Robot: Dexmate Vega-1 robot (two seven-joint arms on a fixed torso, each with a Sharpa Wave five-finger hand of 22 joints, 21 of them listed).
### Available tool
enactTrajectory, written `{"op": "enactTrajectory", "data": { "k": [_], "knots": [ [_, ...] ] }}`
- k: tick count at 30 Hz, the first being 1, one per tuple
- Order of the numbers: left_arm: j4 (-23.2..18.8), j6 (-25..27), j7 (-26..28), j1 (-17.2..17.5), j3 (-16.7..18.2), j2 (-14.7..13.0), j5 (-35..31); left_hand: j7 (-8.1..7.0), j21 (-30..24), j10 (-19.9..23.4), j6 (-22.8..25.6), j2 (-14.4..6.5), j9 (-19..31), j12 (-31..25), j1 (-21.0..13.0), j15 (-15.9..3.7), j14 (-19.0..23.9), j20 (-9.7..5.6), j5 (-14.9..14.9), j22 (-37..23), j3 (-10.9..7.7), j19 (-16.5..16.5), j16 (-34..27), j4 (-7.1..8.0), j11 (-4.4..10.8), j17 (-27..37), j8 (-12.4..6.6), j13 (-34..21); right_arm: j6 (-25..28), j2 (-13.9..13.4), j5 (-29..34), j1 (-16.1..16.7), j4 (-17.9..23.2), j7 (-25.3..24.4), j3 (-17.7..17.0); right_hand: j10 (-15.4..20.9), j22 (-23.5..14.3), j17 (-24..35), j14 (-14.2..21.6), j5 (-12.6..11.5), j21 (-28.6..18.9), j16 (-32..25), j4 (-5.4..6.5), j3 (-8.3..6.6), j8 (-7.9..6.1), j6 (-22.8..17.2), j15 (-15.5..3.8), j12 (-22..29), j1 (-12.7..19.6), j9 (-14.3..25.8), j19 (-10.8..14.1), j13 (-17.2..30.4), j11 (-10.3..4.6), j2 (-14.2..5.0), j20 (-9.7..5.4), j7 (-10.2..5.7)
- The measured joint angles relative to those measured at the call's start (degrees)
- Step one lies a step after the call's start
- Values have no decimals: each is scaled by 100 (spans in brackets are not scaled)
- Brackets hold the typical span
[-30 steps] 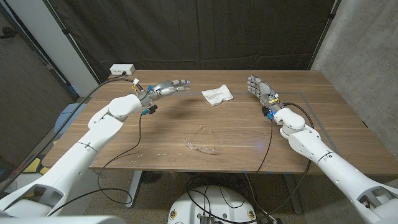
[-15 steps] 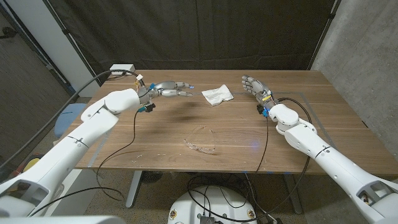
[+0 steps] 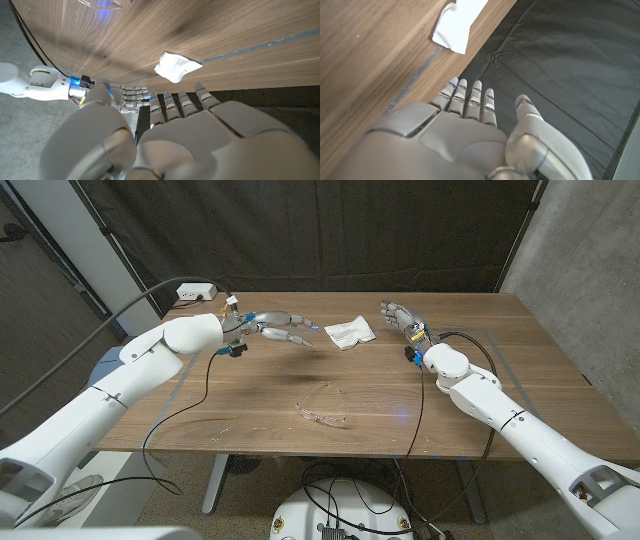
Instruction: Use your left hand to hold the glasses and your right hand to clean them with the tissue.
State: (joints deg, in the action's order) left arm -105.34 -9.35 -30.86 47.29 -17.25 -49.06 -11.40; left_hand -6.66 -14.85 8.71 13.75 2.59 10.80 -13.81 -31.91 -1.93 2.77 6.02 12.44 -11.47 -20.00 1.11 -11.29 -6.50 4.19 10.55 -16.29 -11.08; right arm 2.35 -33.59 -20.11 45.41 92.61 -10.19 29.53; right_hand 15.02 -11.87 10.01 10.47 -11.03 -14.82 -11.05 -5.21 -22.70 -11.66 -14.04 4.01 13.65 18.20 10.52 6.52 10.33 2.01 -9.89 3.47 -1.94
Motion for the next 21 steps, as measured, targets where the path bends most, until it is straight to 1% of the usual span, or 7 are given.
{"op": "enactTrajectory", "data": {
  "k": [1,4,5,9,14,17,21],
  "knots": [
    [-103,-14,-15,-53,-62,-164,-5,6,0,0,22,18,0,0,-18,0,0,-6,22,-5,1,-5,0,-1,0,11,0,0,126,1,106,-6,8,-46,10,0,0,0,0,0,0,0,0,0,0,-20,0,0,0,0,0,0,0,0,0,-20],
    [-165,-98,-105,-94,-108,-287,-16,23,23,0,39,32,0,0,-31,8,-23,-61,36,-14,31,-60,0,-31,0,26,0,0,278,12,231,-54,83,-89,92,23,0,0,0,0,0,0,0,0,0,-22,0,0,0,0,0,0,-23,0,0,-21],
    [-179,-113,-126,-104,-118,-312,-17,23,24,0,39,78,0,13,-77,11,-62,-62,36,-14,31,-62,0,-31,0,26,0,0,306,17,252,-64,97,-96,106,23,0,0,0,0,0,0,0,0,0,-22,0,0,5,0,0,0,-23,-5,0,-21],
    [-301,-213,-247,-168,-182,-504,-26,23,35,0,39,86,20,28,-82,30,-98,-66,36,-14,55,-98,0,-55,0,26,0,-4,443,48,359,-108,176,-134,186,41,0,0,0,0,0,0,-17,-17,0,-21,0,0,25,0,0,0,-41,-26,0,-21],
    [-449,-303,-337,-236,-250,-711,-65,23,45,0,39,140,28,28,-100,30,-98,-79,59,-14,79,-125,0,-79,0,47,0,-27,596,82,479,-145,248,-185,271,41,1,0,0,0,0,0,1,-48,0,-21,0,0,25,0,0,0,-41,-26,0,-21],
    [-548,-351,-402,-292,-305,-824,-122,69,89,22,115,206,28,28,-110,30,-98,-111,81,-13,103,-200,0,-102,22,53,0,-26,694,96,577,-176,291,-215,331,41,1,-1,30,-11,-21,0,1,-48,0,-21,-30,0,24,0,-1,0,-41,-24,0,-20],
    [-676,-391,-491,-382,-406,-945,-215,66,89,30,233,218,28,28,-122,48,-160,-122,110,-13,120,-248,0,-85,30,80,-25,-26,808,98,721,-229,344,-236,414,41,1,-1,30,-22,-29,0,0,-48,0,-20,-30,0,75,0,11,0,-40,-16,-11,-20]
  ]
}}
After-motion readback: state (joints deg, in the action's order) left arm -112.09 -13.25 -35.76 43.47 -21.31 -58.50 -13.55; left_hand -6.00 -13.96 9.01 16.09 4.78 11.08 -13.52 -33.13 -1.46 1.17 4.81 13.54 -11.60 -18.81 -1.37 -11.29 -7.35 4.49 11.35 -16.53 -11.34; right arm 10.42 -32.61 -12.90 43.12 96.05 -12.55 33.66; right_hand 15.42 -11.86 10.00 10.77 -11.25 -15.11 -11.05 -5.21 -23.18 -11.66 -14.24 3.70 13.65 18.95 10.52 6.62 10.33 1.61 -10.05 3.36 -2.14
